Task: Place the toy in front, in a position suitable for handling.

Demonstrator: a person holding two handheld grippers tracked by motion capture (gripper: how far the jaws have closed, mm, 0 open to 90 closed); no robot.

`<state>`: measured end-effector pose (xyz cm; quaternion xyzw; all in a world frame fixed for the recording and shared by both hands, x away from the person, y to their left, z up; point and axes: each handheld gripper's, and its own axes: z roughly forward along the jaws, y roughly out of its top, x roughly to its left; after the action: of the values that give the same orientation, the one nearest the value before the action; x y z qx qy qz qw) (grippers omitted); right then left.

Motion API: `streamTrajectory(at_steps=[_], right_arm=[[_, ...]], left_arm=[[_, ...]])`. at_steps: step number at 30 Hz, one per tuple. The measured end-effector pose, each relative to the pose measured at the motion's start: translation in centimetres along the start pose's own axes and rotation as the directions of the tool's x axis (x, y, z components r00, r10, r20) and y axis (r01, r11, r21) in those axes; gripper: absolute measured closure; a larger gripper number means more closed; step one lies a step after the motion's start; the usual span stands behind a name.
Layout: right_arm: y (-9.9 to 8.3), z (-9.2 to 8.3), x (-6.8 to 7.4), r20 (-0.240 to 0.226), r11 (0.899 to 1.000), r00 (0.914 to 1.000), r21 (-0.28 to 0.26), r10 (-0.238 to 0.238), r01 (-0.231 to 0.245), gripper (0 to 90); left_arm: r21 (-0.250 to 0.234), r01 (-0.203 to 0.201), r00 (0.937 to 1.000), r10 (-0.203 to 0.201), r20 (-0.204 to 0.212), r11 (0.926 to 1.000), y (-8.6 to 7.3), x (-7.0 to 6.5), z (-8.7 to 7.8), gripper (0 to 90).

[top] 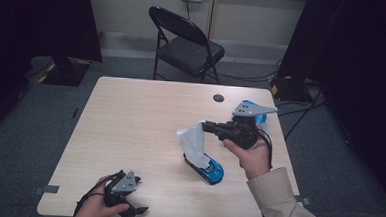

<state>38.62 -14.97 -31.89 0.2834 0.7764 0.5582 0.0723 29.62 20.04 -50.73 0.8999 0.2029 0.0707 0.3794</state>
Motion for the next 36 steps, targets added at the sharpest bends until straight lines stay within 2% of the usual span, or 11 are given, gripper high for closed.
streamTrajectory(at_steps=[2,6,9,14,15,19,22,26,27,32,36], right_arm=[[-0.5,1.3,1.1,-0.036,1.000,0.9993,0.015,-0.003,0.003,90.0],[-1.2,2.6,2.2,-0.066,0.999,0.9975,0.044,-0.022,0.025,90.0],[-2.1,4.3,3.8,-0.112,0.995,0.9929,0.085,-0.042,0.052,90.0],[-2.6,5.7,5.2,-0.160,0.994,0.9863,0.094,-0.040,0.056,90.0],[-2.8,6.2,5.8,-0.184,0.994,0.9823,0.093,-0.038,0.056,90.0],[-3.3,7.0,6.8,-0.210,0.992,0.9764,0.103,-0.050,0.073,90.0],[-3.9,7.4,6.8,-0.211,0.992,0.9763,0.109,-0.047,0.071,90.0],[-5.9,8.2,6.3,-0.197,0.987,0.9797,0.146,-0.035,0.065,90.0],[-6.9,8.5,6.0,-0.185,0.984,0.9820,0.165,-0.038,0.069,90.0],[-9.0,9.2,5.4,-0.155,0.974,0.9866,0.211,-0.051,0.083,90.0],[-11.4,9.7,4.4,-0.137,0.966,0.9901,0.250,-0.029,0.063,89.1]], left_arm=[[0.001,0.000,1.0000,0.000,0.000,1.0000,0.0,0.0,0.0,0.0],[0.000,0.001,1.0000,-0.001,0.000,1.0000,0.0,0.0,0.0,0.0],[0.001,-0.002,1.0000,0.002,-0.001,1.0000,0.0,0.0,0.0,0.0],[0.002,-0.002,1.0000,0.002,0.001,1.0000,0.0,0.0,0.0,0.0],[0.002,-0.002,1.0000,0.002,0.001,1.0000,0.0,0.0,0.0,0.0],[0.002,-0.002,1.0000,0.002,0.000,1.0000,0.0,0.0,0.0,0.0],[0.001,-0.002,1.0000,0.002,-0.002,1.0000,0.0,0.0,0.0,0.0],[0.001,0.000,1.0000,0.000,0.000,1.0000,0.0,0.0,0.0,0.0],[0.001,0.000,1.0000,0.000,0.000,1.0000,0.0,0.0,0.0,0.0],[0.004,-0.003,1.0000,0.003,-0.001,1.0000,0.0,0.0,0.0,0.0],[0.004,-0.003,1.0000,0.003,-0.001,1.0000,0.0,0.0,0.0,0.0]])
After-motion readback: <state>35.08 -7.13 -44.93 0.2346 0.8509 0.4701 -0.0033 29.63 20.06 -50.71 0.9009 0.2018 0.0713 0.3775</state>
